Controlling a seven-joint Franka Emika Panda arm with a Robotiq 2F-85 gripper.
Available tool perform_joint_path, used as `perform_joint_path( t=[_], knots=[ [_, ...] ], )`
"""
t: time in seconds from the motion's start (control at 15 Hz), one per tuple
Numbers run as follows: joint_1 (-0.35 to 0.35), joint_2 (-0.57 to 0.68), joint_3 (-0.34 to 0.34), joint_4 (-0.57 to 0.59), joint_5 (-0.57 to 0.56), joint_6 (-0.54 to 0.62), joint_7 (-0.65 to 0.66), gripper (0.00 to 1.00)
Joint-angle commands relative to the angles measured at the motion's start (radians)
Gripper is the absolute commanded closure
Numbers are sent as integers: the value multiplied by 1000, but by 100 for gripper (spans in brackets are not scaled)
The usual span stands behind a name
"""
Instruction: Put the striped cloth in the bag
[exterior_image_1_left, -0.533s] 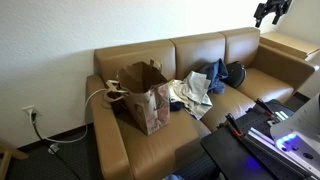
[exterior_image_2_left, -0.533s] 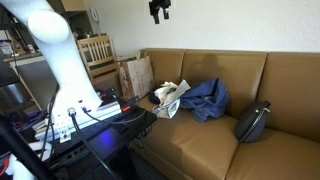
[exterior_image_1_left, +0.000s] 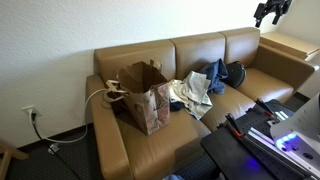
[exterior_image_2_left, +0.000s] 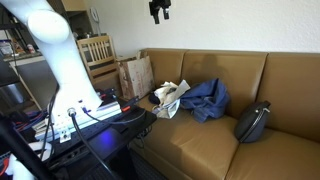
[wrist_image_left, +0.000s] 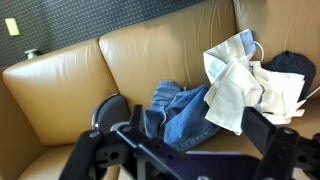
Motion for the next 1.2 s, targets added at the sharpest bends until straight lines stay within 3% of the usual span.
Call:
perform_joint_path(
  t=[0.0,0.53,1.0,1.13],
  knots=[
    [5,21,6,12,-18,-14,13,0],
    [81,312,59,-17,50,234,212,0],
    [94,316,50,-25,63,229,248,0],
    [96,445,48,36,119,302,245,0]
  ],
)
